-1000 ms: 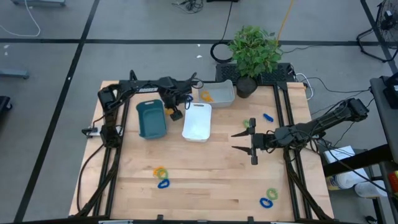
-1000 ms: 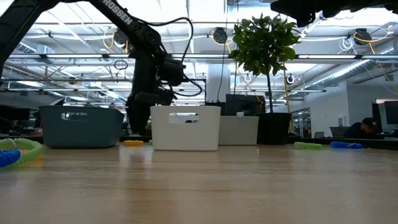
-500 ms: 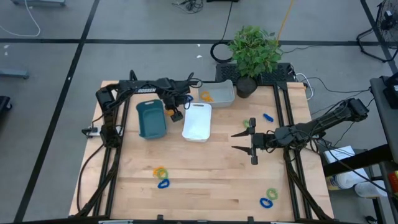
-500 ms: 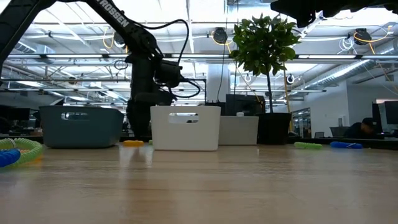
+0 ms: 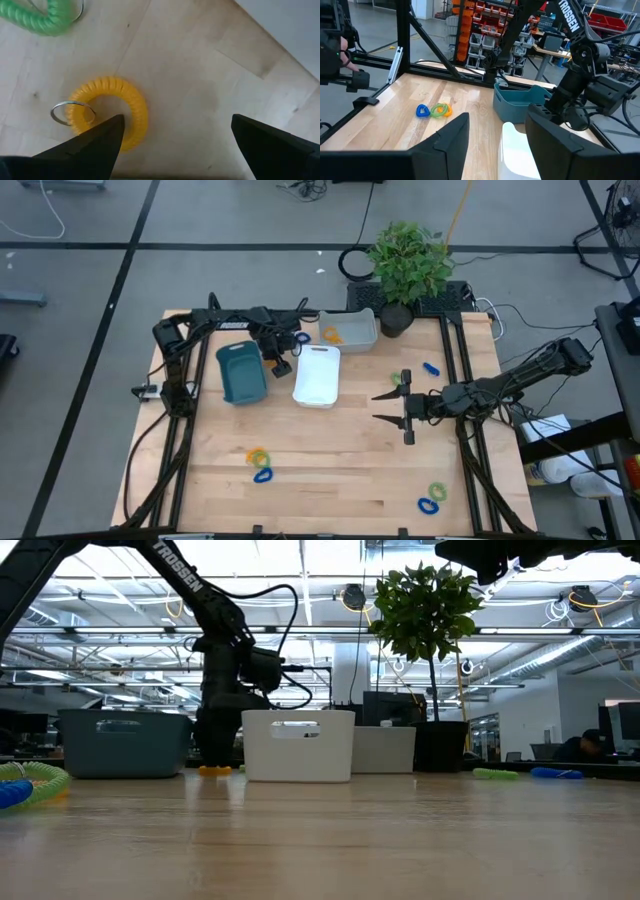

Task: Sort spring keychains
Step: Put the yellow spring keychain into the gray bin

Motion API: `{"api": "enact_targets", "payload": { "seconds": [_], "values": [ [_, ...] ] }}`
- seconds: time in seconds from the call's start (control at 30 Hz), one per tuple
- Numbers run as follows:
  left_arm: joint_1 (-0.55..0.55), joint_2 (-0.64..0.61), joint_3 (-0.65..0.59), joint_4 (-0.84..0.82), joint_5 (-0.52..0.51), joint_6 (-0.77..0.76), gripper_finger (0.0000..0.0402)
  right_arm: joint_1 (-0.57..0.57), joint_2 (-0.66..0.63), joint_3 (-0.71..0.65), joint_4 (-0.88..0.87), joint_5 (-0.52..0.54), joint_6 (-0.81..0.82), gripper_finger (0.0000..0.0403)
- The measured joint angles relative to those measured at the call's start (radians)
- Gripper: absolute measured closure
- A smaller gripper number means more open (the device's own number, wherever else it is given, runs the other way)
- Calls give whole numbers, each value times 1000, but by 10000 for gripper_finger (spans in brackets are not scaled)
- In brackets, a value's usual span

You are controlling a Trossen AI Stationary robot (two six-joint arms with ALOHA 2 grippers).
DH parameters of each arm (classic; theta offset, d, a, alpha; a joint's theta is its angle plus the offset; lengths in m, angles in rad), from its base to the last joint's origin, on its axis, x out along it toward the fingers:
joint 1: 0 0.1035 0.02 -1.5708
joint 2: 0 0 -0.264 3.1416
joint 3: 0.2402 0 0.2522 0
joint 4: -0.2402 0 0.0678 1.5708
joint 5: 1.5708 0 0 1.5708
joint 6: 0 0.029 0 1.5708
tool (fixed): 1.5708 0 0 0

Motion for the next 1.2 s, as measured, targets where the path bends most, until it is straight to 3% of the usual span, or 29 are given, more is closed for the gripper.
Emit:
{"api": "enact_targets", "payload": {
  "seconds": [0.17,0.3,0.6,0.9,1.2],
  "values": [
    [-2,-1,-7,45,-18,-4,25,0,0,0,10,0,-8,220],
    [-19,-1,-9,72,-95,-2,58,7,0,0,31,0,-34,220],
    [-47,1,-9,136,-184,29,220,58,0,0,79,0,-114,220],
    [-50,1,-8,148,-195,-3,382,59,0,0,78,0,-112,220],
    [-69,-4,-6,114,-236,-68,395,59,0,0,81,1,-130,220]
  ]
}}
